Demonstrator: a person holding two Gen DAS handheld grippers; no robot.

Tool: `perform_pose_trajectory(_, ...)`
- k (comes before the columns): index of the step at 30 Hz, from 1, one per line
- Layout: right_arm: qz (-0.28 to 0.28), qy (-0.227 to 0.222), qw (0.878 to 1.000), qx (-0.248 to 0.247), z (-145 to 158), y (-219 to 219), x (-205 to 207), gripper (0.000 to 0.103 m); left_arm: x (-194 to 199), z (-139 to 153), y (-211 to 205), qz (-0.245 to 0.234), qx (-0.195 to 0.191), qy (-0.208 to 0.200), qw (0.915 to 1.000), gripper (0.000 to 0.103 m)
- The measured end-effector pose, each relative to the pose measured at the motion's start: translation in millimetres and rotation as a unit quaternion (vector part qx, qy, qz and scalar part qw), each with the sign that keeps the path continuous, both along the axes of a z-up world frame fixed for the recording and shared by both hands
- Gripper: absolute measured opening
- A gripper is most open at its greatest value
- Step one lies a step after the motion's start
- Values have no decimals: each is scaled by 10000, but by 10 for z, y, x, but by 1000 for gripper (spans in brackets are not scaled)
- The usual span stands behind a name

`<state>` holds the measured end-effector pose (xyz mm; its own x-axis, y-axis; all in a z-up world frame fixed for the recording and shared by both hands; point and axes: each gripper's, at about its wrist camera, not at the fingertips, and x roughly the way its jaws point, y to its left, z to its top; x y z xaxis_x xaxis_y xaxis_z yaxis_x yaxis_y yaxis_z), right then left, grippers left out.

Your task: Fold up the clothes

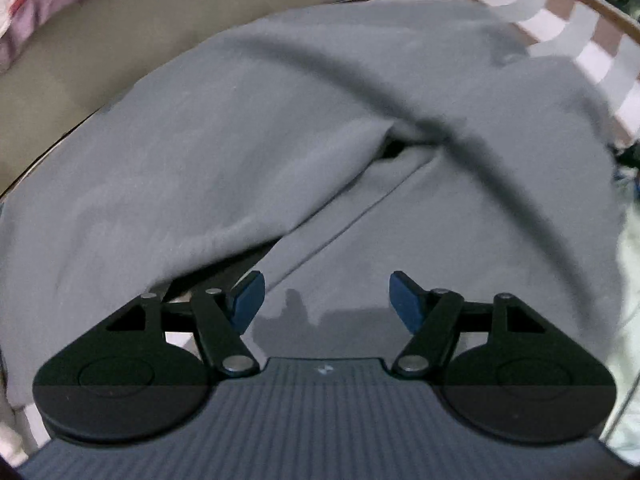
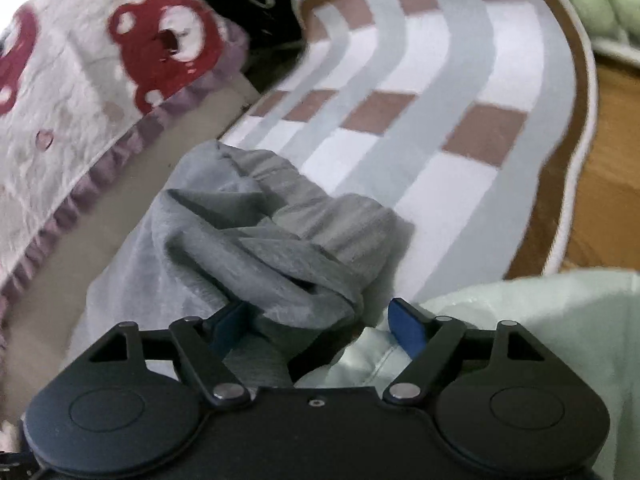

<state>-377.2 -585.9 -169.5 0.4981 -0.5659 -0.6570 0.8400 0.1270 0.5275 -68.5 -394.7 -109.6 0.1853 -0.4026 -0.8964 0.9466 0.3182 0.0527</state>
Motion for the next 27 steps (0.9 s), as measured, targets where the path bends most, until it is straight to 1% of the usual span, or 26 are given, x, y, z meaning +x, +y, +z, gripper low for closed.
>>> perform_pose_trajectory(1, 36, 6, 10000, -72, -14, 14, -2, 54, 14, -63, 66, 103, -60, 5, 9999, 69)
perform_pose_trajectory(2, 75, 59, 9999, -105, -23, 21, -5, 28, 26, -114, 131, 202, -127, 35, 9997, 69)
perform_pose_trajectory(3, 119, 216, 9995, -194, -14, 34, -2, 18, 39, -165, 196, 300, -193, 64, 9993, 68)
perform_pose_trajectory(5, 349, 627, 9954, -627, 69, 80, 8, 14, 31, -255, 314, 411, -283, 24, 9988, 68)
perform_pose_trajectory(7, 675, 1037, 9851, -1192, 238, 131, 26, 12, 0, -321, 376, 434, -296, -36, 9986, 68)
perform_pose_trajectory(8, 812, 1145, 9797, -1431, 335, 138, 23, 11, -13, -339, 398, 447, -308, -59, 9985, 68)
perform_pose_trajectory(10, 969, 1142, 9730, -1757, 566, 97, -22, 8, -43, -337, 421, 458, -367, -120, 9982, 69)
perform_pose_trajectory(12, 1080, 1091, 9678, -1993, 827, 27, -88, 4, -91, -295, 435, 445, -511, -288, 9973, 69)
perform_pose_trajectory(14, 1119, 1367, 9585, -2239, 1036, -42, -136, 3, -144, -245, 461, 406, -614, -342, 9967, 69)
perform_pose_trajectory(15, 1185, 1473, 9568, -2208, 1079, -128, -171, 3, -171, -221, 476, 389, -658, -353, 9965, 69)
perform_pose_trajectory(16, 1345, 1549, 9589, -1960, 1039, -267, -192, 4, -196, -201, 498, 368, -696, -317, 9964, 69)
perform_pose_trajectory(17, 1538, 1626, 9607, -1640, 972, -419, -201, 4, -216, -187, 536, 333, -733, -221, 9965, 69)
perform_pose_trajectory(19, 1982, 1696, 9613, -883, 742, -765, -259, 12, -266, -175, 627, 196, -771, -114, 9968, 69)
perform_pose_trajectory(20, 2245, 1544, 9612, -442, 633, -935, -317, 22, -295, -168, 672, 131, -781, -88, 9968, 69)
perform_pose_trajectory(22, 2565, 935, 9608, 488, 516, -1242, -465, 31, -371, -134, 782, 3, -861, 37, 9963, 69)
perform_pose_trajectory(24, 2491, 351, 9610, 1152, 487, -1498, -615, 47, -468, -90, 891, -188, -1023, 326, 9940, 69)
perform_pose_trajectory(25, 2413, 65, 9595, 1455, 479, -1622, -690, 53, -519, -79, 918, -283, -1080, 454, 9927, 69)
perform_pose_trajectory(26, 2271, -80, 9591, 1685, 453, -1696, -728, 66, -576, -77, 928, -386, -1110, 560, 9915, 69)
perform_pose_trajectory(27, 2097, -154, 9594, 1879, 418, -1745, -747, 74, -634, -86, 908, -491, -1101, 621, 9908, 70)
